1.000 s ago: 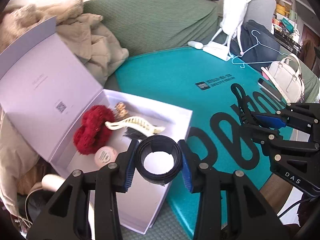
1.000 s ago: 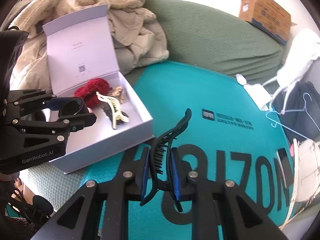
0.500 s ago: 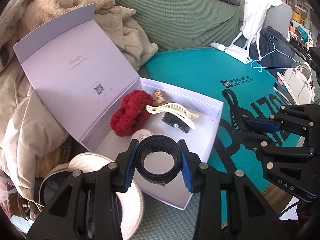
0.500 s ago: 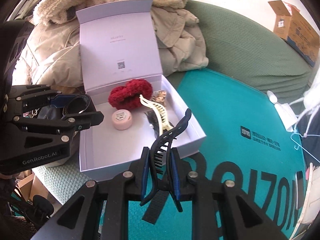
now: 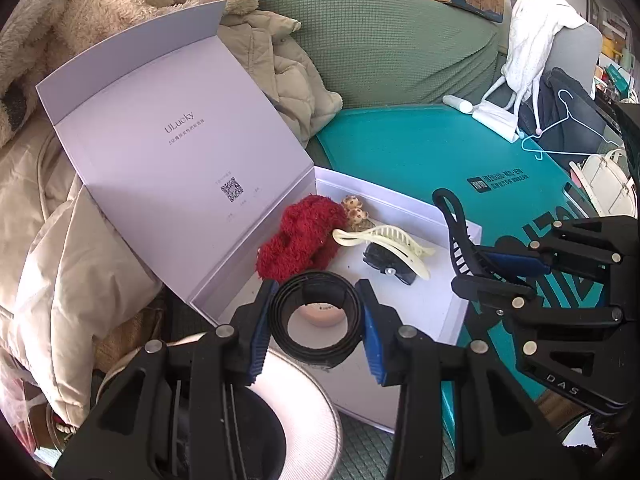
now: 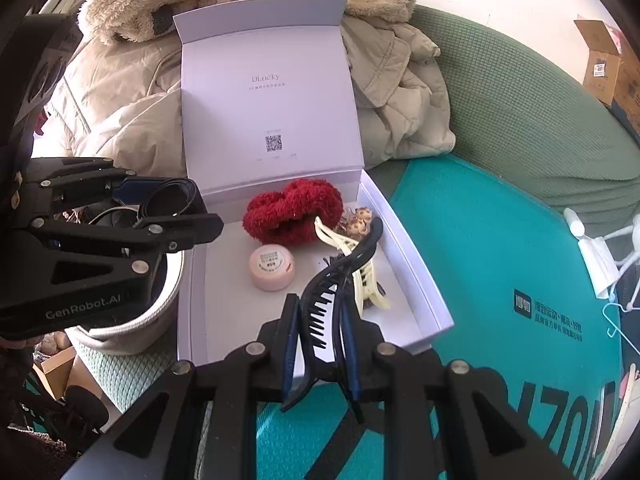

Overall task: Organize objects
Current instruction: 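Lift and carry the hair tie with the left tool while the right tool carries the headband to the box, then lower both tools into the box and open them, releasing the hair tie and headband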

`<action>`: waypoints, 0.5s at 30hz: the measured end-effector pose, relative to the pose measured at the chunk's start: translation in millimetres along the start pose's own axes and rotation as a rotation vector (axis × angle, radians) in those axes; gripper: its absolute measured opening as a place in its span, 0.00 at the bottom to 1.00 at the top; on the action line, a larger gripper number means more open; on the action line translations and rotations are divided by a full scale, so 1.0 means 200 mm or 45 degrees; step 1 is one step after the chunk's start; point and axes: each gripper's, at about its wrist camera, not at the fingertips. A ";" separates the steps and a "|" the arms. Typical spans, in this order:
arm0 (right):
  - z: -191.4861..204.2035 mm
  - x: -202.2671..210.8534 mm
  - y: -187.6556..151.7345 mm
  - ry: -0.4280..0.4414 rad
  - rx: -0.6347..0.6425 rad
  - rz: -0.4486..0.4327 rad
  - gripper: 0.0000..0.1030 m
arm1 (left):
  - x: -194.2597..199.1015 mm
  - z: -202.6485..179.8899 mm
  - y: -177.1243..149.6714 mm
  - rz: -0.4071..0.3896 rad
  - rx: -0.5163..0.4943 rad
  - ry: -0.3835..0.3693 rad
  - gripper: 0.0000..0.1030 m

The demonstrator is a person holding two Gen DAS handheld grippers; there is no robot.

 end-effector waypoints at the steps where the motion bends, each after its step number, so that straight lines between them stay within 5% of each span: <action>1: -0.01 -0.01 0.02 0.003 0.001 0.000 0.19 | -0.01 0.01 0.01 -0.001 0.001 -0.004 0.36; 15: -0.10 -0.11 0.20 0.028 0.004 -0.027 0.19 | -0.18 0.05 0.23 -0.018 -0.008 -0.028 0.36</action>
Point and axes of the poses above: each gripper's, at about its wrist camera, not at the fingertips, and x roughly against the way its jaws point, z to its left, y to its top, and after that the axes turned 8 degrees about y, right-handed
